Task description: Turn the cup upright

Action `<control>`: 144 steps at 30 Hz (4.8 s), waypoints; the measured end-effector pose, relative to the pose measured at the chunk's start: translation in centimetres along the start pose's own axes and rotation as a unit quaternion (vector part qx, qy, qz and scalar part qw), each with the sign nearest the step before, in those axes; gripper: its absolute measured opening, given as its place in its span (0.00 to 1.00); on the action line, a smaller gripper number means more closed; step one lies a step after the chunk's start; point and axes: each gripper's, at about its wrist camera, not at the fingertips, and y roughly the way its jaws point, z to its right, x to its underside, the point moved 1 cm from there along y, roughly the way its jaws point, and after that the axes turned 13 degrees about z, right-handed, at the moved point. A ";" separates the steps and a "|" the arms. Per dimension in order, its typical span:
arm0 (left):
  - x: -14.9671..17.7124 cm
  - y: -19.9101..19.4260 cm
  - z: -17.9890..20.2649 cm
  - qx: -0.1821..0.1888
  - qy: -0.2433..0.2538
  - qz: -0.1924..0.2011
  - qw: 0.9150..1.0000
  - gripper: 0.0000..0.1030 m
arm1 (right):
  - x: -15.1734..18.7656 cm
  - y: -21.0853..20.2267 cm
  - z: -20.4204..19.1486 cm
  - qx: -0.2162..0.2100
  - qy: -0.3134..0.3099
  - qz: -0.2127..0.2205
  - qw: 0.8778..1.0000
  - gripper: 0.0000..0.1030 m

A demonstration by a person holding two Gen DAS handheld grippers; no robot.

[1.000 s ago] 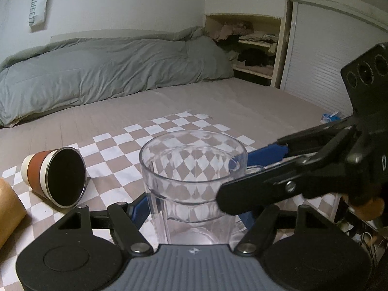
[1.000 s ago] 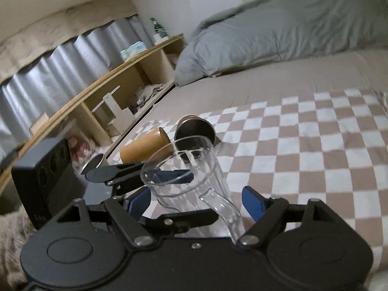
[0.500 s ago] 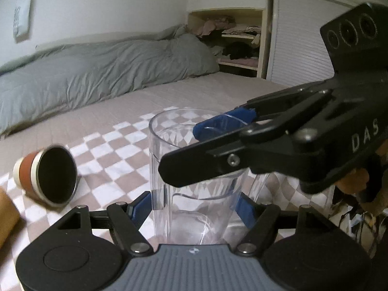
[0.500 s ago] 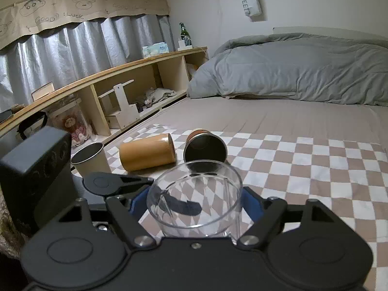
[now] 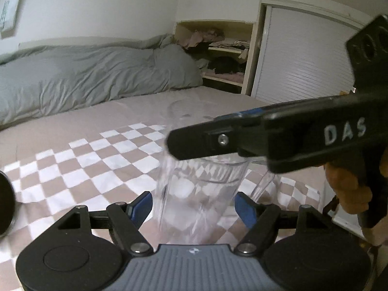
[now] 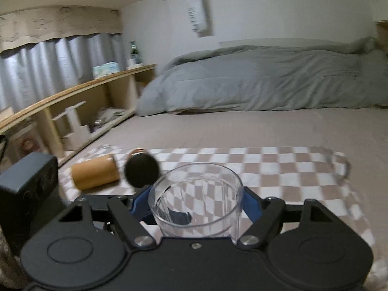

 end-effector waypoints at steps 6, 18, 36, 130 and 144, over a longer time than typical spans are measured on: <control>0.1 1.7 -0.2 -0.008 -0.019 -0.005 1.000 0.75 | 0.2 -0.2 2.9 0.072 -0.001 0.001 0.997 0.76; -0.5 0.2 -1.5 -0.031 -0.027 -0.011 0.999 0.85 | 0.0 0.8 3.0 0.093 -0.006 -0.011 0.996 0.76; -5.7 -10.4 0.1 -0.157 -0.022 0.012 0.987 1.00 | -3.8 -5.0 -1.2 0.133 0.005 -0.001 0.991 1.00; -4.4 -27.1 3.0 -0.377 -0.060 -0.020 0.924 1.00 | -0.1 -13.2 -12.0 0.137 -0.034 -0.023 0.990 1.00; -4.4 -27.1 3.0 -0.377 -0.059 -0.021 0.924 1.00 | -0.1 -13.2 -12.1 0.138 -0.034 -0.023 0.990 1.00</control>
